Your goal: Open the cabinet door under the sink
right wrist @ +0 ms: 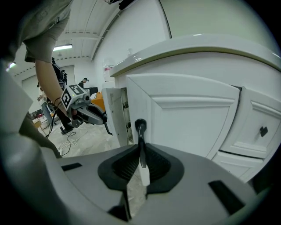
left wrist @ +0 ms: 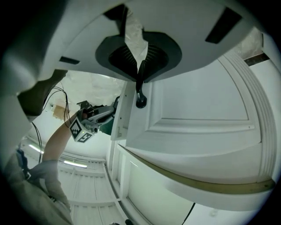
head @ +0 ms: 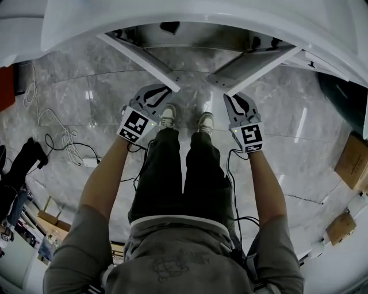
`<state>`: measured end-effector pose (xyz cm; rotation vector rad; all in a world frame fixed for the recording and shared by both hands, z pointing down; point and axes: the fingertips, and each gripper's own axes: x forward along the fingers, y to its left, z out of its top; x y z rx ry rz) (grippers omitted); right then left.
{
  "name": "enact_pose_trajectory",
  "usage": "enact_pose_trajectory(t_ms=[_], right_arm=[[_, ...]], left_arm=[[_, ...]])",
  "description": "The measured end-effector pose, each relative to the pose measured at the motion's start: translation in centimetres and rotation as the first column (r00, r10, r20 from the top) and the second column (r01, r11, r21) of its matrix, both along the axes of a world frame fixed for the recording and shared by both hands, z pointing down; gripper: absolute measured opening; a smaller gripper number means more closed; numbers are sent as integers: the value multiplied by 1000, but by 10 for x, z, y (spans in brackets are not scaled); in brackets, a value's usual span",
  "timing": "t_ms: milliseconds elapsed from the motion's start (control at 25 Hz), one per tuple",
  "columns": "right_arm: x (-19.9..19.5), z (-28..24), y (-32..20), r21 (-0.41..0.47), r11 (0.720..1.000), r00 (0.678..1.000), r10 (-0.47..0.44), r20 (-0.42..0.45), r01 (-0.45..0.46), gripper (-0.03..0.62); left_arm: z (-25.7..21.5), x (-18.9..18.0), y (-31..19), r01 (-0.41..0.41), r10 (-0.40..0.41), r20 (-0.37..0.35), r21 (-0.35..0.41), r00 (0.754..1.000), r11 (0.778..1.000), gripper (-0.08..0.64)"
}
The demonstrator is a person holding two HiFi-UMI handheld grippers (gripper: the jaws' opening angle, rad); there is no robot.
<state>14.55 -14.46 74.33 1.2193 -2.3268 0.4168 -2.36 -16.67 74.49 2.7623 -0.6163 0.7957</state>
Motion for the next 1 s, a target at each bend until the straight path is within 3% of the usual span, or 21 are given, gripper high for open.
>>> enact_pose_trajectory(t_ms=[160,360,640,720,840,920,1000], right_arm=[[19,2,20,-22,1000,1000,1,-15,-1,51],[51,6,46,-52,998,999,41,-20,-42,52],[77,9,59,-60,985,985,161,-68,-165,52],[80,12,60,-60,974,974,214,-75,-218,52],[90,12,65,-66,950,950,299,-88,-305,52],[106,14,72,-68,915,914,387,-124,-397,52],[123,16,79,-73,863,860,484,-164,-500,51]], left_arm=[[1,-22,16,33,-33,-3,-25,999,999,48],[5,-71,38,111,-114,-24,-110,993,988,49],[3,-145,52,265,-261,86,-46,962,963,48],[3,-158,53,335,-330,99,-38,939,941,43],[2,-182,53,455,-448,124,-27,885,890,37],[2,-202,50,540,-534,153,1,832,842,35],[2,-218,47,602,-599,185,48,779,797,37]])
